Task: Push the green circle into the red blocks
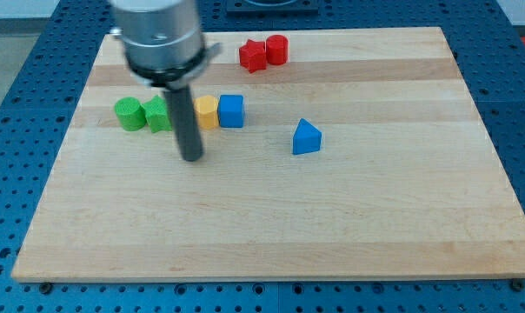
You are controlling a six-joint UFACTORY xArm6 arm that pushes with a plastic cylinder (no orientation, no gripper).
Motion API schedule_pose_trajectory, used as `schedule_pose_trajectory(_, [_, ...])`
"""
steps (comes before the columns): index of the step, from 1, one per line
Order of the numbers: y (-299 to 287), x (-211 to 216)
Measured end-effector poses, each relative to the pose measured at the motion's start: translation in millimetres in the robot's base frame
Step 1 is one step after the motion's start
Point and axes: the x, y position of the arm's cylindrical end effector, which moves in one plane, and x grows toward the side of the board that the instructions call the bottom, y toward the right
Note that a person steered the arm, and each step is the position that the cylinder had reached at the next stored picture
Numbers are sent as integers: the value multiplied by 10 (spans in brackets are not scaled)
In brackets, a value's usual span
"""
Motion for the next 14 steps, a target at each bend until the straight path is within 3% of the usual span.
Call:
schedule_pose_trajectory(3, [-1074, -351])
schedule_pose_trajectory(6, [-726, -721])
schedule_pose_trajectory(8, [-693, -1258])
schedule_pose_trajectory(10, [-234, -1595])
schedule_pose_trajectory(12, [269, -1655])
schedule_pose_trajectory(14, [268, -1373])
